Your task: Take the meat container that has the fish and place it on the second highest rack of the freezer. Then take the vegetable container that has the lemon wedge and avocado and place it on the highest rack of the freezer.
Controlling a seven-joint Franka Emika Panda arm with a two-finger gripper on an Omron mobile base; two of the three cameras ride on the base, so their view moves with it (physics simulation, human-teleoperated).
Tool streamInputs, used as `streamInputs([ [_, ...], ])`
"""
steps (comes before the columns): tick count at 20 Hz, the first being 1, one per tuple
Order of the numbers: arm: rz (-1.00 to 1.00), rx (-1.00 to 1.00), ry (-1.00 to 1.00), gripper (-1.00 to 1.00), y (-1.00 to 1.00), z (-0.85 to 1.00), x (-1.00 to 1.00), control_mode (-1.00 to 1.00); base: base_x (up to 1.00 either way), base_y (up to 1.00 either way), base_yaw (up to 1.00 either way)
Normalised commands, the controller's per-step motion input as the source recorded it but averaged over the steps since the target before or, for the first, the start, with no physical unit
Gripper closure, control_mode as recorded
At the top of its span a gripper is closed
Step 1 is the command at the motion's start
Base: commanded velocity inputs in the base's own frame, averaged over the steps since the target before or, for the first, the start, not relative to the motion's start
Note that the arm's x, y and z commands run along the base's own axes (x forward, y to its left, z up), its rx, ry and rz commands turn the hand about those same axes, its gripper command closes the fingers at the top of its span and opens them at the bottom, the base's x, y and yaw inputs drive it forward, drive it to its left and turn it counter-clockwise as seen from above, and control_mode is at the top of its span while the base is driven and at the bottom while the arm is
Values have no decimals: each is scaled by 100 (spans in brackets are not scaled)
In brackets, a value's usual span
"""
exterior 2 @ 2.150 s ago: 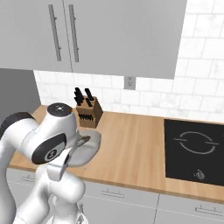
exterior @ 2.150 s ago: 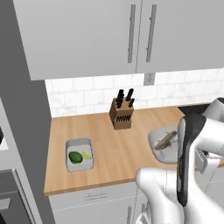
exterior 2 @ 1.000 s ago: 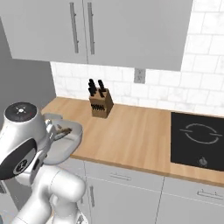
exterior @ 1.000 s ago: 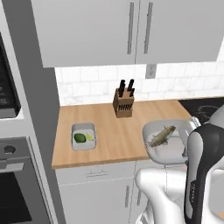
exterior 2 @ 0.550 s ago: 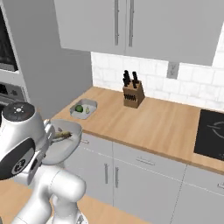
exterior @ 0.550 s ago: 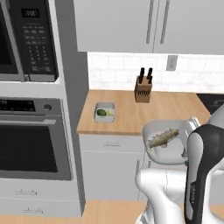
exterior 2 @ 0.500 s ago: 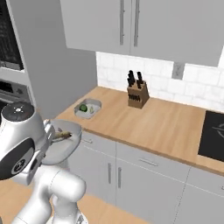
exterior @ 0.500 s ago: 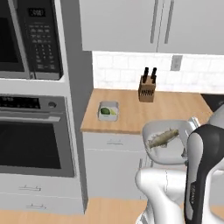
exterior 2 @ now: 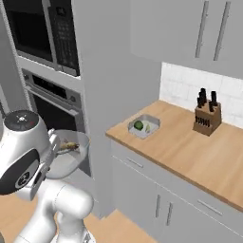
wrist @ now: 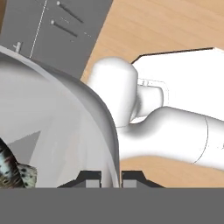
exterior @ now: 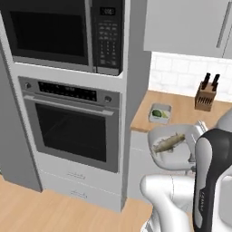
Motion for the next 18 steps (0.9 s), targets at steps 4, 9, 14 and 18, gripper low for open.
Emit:
streamInputs([
  [4, 0, 0, 0, 100, 0, 0, 0, 100, 50, 100, 35],
  [9, 0, 0, 0, 100, 0, 0, 0, 100, 72, 100, 42],
  [14, 0, 0, 0, 100, 0, 0, 0, 100, 69, 100, 50],
  [18, 0, 0, 0, 100, 0, 0, 0, 100, 87, 93, 39],
])
